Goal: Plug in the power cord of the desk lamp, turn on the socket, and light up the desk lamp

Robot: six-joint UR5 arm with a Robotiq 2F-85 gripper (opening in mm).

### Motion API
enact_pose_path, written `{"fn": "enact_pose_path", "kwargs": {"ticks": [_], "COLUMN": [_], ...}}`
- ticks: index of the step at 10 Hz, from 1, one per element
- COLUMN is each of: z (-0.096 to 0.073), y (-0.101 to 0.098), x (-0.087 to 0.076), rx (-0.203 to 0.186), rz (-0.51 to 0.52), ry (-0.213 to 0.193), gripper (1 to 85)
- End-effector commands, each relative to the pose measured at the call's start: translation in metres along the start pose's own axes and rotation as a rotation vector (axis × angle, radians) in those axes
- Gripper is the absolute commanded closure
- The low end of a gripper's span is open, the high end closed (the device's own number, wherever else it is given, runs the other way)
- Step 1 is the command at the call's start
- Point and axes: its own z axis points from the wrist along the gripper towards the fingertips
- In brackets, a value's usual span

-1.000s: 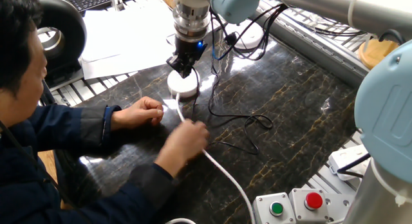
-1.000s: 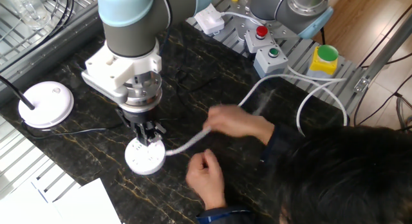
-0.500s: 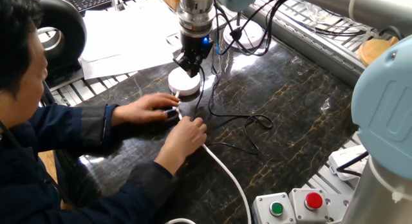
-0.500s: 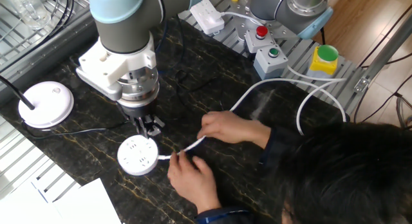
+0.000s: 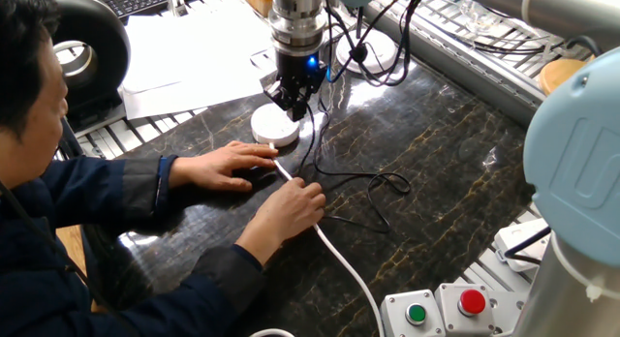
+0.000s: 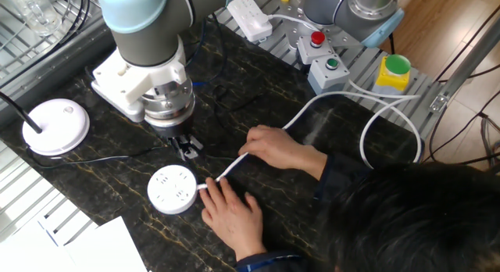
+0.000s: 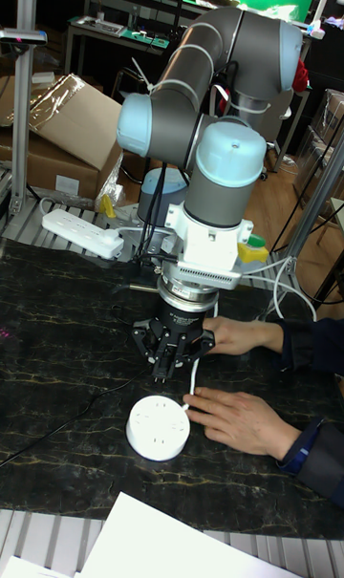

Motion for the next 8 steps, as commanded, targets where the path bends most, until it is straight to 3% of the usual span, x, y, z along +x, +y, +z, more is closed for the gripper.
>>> {"fn": "enact_pose_path", "kwargs": {"ticks": [1,3,8], "z": [0.017,0.02,0.026], "y": [-0.001,0.007,0.017], "x": [-0.014,-0.016,-0.017], "rx": [0.0,-0.015,-0.008], "rz": [0.029,0.034,0.032], "ry": [-0.022,-0.026,-0.026], "gripper": [84.7,84.7,84.7]}}
